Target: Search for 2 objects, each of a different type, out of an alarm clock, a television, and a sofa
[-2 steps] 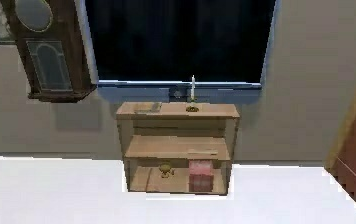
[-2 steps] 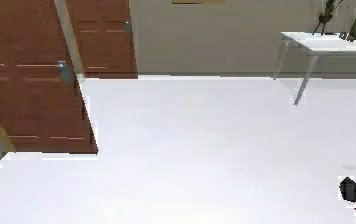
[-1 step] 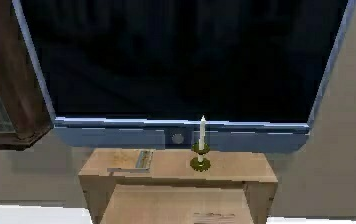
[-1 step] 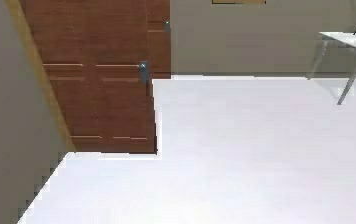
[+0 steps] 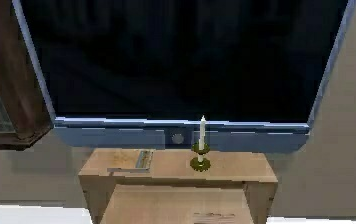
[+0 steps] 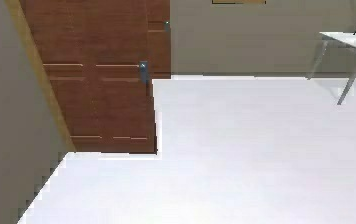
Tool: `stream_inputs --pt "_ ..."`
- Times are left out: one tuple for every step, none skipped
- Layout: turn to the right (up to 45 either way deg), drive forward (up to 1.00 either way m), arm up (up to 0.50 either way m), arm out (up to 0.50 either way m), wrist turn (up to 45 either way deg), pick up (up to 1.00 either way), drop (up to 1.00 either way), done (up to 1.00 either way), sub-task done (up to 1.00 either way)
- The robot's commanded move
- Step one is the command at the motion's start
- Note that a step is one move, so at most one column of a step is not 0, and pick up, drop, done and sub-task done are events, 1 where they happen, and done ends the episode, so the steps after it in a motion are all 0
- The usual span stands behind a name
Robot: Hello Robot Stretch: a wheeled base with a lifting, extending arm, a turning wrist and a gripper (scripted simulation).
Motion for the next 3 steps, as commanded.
stream_inputs --pt "-45.0 0.0 0.0 0.0 0.0 0.0 0.0 0.0 0.0" --pt "-42.0 0.0 0.0 0.0 0.0 0.0 0.0 0.0 0.0" --pt "0.0 1.0 0.0 0.0 0.0 0.0 0.0 0.0 0.0"
